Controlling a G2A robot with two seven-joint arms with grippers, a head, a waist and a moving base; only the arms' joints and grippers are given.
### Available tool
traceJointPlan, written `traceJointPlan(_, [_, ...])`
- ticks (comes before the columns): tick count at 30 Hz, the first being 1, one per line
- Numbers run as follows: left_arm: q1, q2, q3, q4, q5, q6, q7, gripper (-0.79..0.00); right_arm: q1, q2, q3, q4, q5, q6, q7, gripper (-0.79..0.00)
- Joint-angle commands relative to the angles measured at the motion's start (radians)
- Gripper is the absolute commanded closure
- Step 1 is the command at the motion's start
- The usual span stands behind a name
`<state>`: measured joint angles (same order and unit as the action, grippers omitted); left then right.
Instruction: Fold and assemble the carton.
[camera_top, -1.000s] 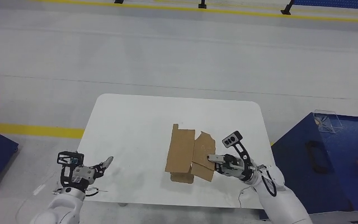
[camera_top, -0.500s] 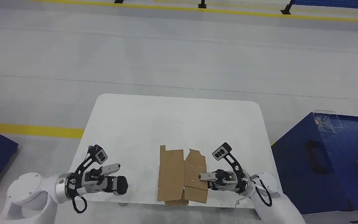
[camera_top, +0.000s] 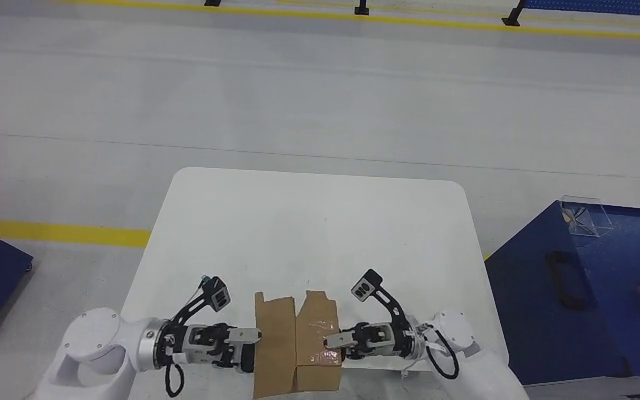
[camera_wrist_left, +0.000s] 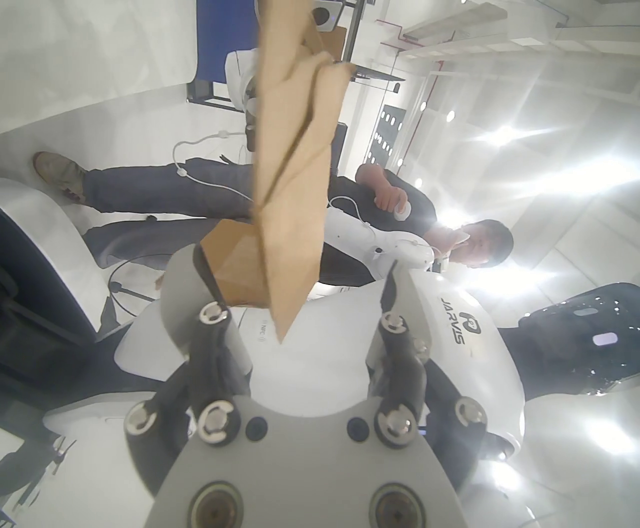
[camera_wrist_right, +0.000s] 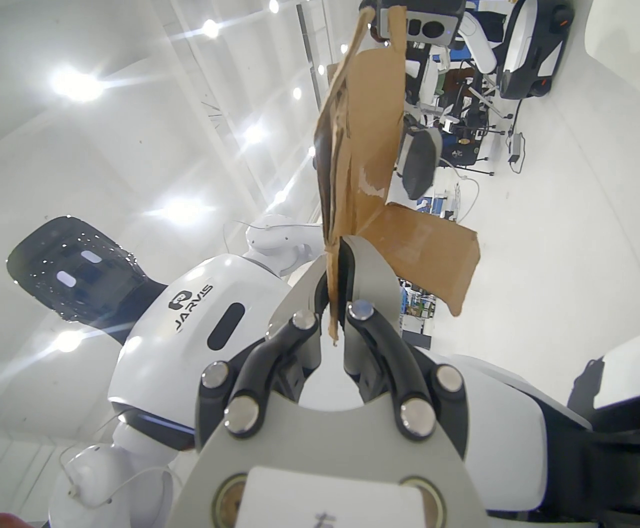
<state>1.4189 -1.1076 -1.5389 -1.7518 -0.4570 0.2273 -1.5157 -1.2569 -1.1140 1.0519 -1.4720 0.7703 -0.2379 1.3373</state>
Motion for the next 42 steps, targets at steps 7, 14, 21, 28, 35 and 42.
traceJointPlan(7, [-0.037,0.009,0.026,0.028,-0.035,-0.005,-0.003,0.000,0.017,-0.006,-0.023,0.008,-0.024,0.010,-0.009,0.000])
traceJointPlan(14, [-0.051,0.011,0.030,0.038,-0.044,-0.003,-0.009,0.000,0.017,-0.006,-0.024,0.009,-0.025,0.015,-0.009,-0.785])
traceJointPlan(21, [-0.041,0.007,0.012,0.042,-0.069,-0.038,0.115,0.000,0.007,0.005,0.043,-0.030,-0.120,-0.109,-0.092,-0.785])
traceJointPlan(28, [0.023,-0.043,0.147,0.081,-0.386,-0.358,0.319,0.000,-0.128,0.034,0.217,-0.218,-0.190,-0.410,-0.165,-0.785])
traceJointPlan(35, [-0.013,-0.089,0.321,0.168,-0.588,-0.549,0.314,0.000,-0.271,0.041,0.332,-0.286,-0.537,-0.694,-0.471,-0.785])
traceJointPlan(42, [-0.074,-0.111,0.410,0.214,-0.576,-0.558,0.296,0.000,-0.275,0.022,0.257,-0.283,-0.683,-0.668,-0.617,-0.785])
